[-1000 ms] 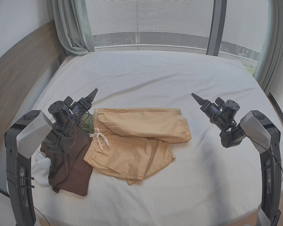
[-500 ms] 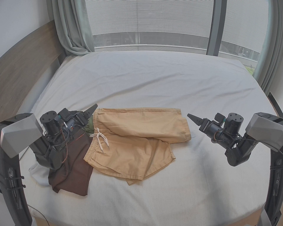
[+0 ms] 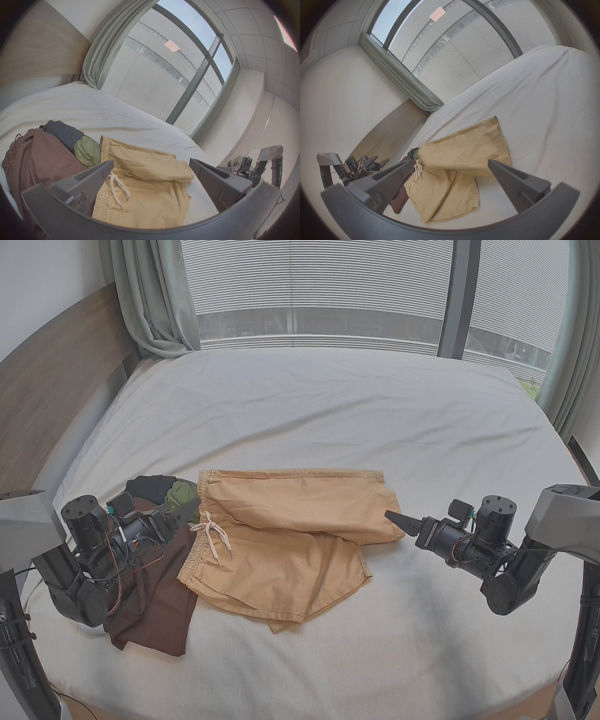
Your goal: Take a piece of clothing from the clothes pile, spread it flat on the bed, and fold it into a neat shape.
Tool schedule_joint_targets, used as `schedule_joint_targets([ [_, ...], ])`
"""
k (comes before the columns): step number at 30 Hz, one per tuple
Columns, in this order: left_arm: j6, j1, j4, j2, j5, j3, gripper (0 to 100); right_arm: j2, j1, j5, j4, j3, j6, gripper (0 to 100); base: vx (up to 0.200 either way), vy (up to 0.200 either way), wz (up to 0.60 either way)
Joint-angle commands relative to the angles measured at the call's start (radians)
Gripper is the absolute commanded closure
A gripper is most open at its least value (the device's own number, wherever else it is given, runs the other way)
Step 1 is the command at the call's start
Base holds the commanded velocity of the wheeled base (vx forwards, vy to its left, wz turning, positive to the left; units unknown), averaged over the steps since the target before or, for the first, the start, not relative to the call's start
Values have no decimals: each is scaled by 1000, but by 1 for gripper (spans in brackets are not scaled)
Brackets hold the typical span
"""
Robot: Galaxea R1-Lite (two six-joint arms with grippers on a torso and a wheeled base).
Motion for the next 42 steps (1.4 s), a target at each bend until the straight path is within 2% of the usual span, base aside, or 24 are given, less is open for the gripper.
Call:
schedule_joint_targets([
  [1, 0, 7, 2, -7, -1, 11, 0, 31, 3, 0, -1, 6, -9, 0, 0, 0, 0],
  [11, 0, 5, 0, -7, -1, 16, 0, 187, 29, 0, -9, -4, -29, 0, 0, 0, 0],
  [19, 0, 5, 0, -6, -1, 16, 0, 227, 64, -4, -7, -12, -28, 0, 0, 0, 0],
  [28, 2, 4, 0, -6, -1, 20, 0, 298, 84, -41, -6, -55, -28, 0, 0, 0, 0],
  [36, 2, 2, -1, -7, -1, 20, 0, 330, 113, -46, -1, -80, -15, 0, 0, 0, 0],
  [42, 2, 2, -1, -7, -1, 20, 0, 347, 123, -87, -4, -124, 48, 0, 0, 0, 0],
])
